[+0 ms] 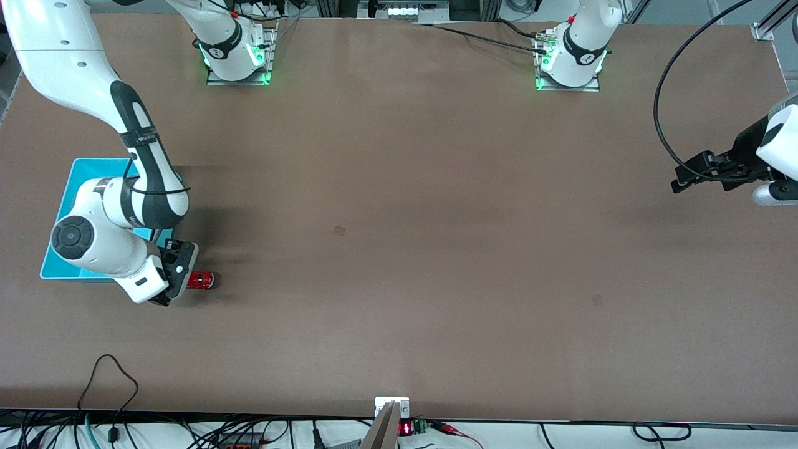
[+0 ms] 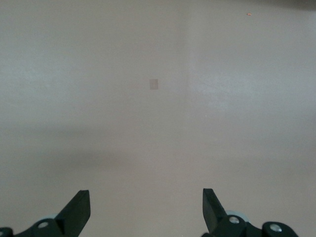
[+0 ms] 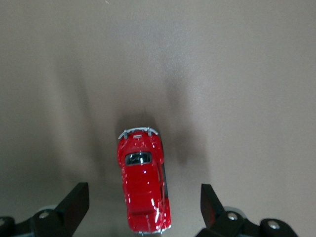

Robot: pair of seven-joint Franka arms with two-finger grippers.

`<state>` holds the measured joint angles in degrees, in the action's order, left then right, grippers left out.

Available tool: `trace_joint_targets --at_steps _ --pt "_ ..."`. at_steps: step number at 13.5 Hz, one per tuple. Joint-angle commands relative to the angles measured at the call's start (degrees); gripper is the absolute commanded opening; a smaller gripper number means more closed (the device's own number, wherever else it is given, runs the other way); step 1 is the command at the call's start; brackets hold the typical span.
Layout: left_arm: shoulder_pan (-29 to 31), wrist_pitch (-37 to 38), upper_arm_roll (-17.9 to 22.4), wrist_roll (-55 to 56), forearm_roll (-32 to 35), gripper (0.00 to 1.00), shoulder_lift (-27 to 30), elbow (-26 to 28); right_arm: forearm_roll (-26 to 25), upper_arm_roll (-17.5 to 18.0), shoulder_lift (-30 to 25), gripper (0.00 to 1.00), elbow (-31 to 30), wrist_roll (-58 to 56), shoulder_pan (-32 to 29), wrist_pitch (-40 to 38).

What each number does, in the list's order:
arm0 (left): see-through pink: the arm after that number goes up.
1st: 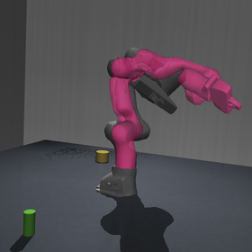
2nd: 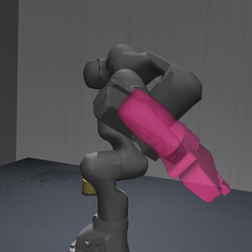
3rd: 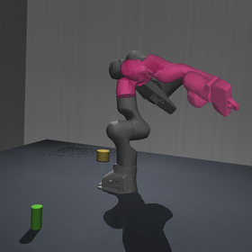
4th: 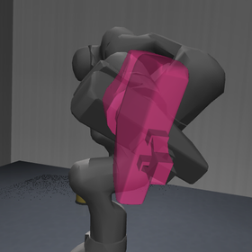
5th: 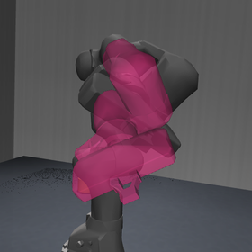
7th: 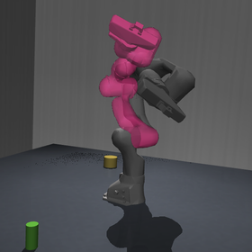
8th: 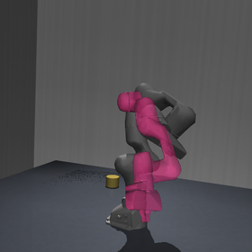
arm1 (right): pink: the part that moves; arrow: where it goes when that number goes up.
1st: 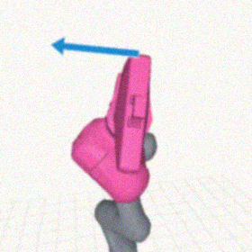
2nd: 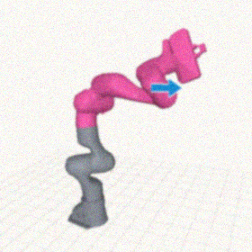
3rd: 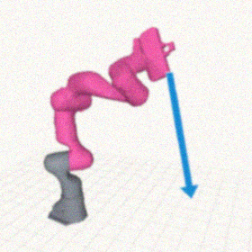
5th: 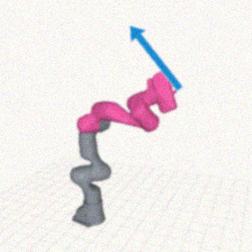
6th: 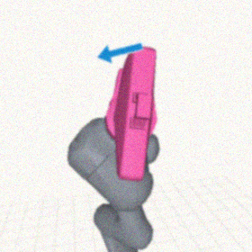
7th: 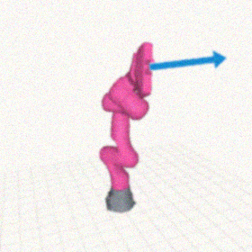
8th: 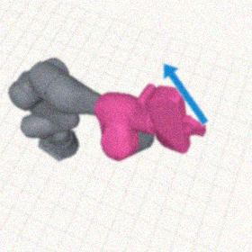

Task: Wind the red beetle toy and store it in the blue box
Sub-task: 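Lower the right gripper to the car while the left gripper withdraws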

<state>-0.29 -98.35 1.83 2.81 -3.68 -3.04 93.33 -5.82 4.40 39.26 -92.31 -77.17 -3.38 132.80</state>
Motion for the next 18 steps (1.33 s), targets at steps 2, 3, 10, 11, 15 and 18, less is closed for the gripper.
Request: trace_joint_targets --at_steps 2,3,10,11,15,18 --pt "-0.1 -0.4 -0.1 -1.5 0.2 1.00 0.1 0.1 -2.2 0.3 2.1 1.00 0.2 -0.4 0.0 2.9" --pt "-0.1 -0.1 -0.1 -1.5 1.0 1.00 0.4 -0.1 -2.5 0.3 2.5 1.00 0.1 -0.4 0.0 3.4" --pt "0.0 3.0 0.0 -1.7 1.7 1.00 1.7 0.0 -2.6 0.3 4.1 0.08 0.1 -0.2 0.0 4.0" --pt "0.0 3.2 -0.1 -1.7 1.7 1.00 2.0 0.2 -2.4 0.3 3.9 0.00 0.2 0.1 0.0 4.0" --pt "-0.1 3.1 -0.1 -1.7 1.8 1.00 2.2 0.6 3.3 0.3 0.4 0.00 0.6 5.2 1.7 2.7" --pt "-0.1 3.1 -0.1 -1.7 1.8 1.00 2.2 0.5 3.3 0.3 -5.7 0.00 0.5 15.6 2.5 -5.6"
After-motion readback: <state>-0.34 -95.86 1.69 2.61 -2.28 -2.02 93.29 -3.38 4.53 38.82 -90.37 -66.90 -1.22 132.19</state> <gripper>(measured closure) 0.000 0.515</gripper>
